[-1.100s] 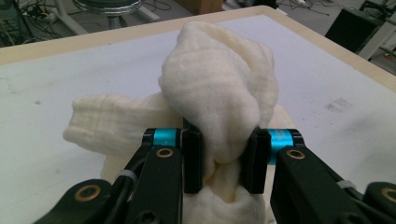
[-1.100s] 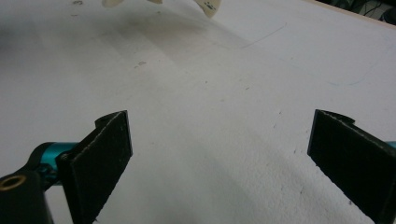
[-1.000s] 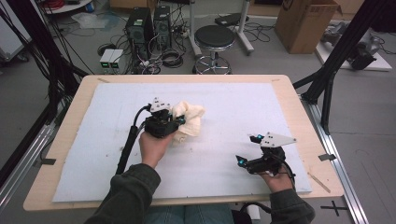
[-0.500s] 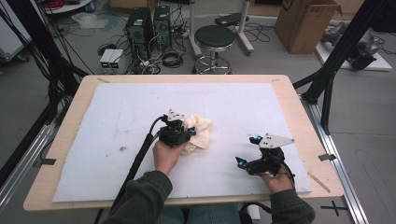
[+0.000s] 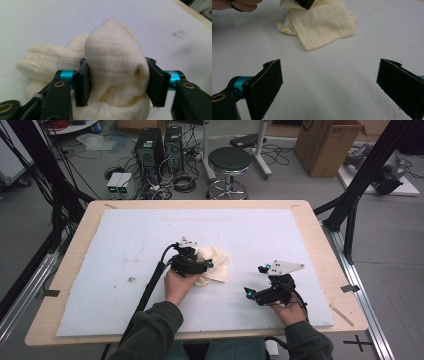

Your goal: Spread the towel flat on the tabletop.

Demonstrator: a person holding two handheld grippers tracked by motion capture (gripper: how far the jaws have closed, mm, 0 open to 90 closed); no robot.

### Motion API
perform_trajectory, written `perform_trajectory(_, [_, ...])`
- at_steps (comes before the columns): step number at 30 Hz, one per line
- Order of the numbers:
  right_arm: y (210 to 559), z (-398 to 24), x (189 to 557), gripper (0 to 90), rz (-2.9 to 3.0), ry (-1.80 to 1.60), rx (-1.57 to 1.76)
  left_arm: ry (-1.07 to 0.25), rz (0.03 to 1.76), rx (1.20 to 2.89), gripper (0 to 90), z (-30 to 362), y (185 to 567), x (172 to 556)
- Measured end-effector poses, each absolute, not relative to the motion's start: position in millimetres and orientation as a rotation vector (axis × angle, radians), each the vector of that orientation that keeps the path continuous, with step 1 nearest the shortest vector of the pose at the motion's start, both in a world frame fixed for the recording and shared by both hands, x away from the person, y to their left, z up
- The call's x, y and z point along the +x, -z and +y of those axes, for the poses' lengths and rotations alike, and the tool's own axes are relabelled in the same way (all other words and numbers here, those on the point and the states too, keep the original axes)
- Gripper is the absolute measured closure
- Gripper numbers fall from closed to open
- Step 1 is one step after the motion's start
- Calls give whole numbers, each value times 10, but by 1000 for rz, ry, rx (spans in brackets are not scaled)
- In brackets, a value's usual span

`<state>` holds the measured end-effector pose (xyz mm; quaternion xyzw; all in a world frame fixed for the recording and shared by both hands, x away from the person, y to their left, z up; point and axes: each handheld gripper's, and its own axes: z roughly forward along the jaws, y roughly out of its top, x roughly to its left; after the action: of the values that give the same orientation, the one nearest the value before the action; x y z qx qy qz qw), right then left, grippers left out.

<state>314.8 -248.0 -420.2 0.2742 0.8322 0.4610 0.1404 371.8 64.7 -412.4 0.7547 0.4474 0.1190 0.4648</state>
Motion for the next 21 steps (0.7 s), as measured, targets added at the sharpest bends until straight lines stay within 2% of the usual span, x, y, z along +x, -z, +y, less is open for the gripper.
perform_trajectory(3, [4162,-2384,3193,141,2426,-1344,757,-319,1072,1822,405,799,4012,3688])
perform_trajectory(7, [4160,-2193,3300,154,2472,-1324,729,-337,1076,1807,387,984,3955,3670])
perform_trajectory(12, [4193,-1945,3433,216,2534,-1305,702,-336,1053,1797,378,1145,3918,3631])
perform_trajectory(21, [4379,-1581,3672,422,2626,-1256,672,-313,1006,1823,381,1315,3933,3576])
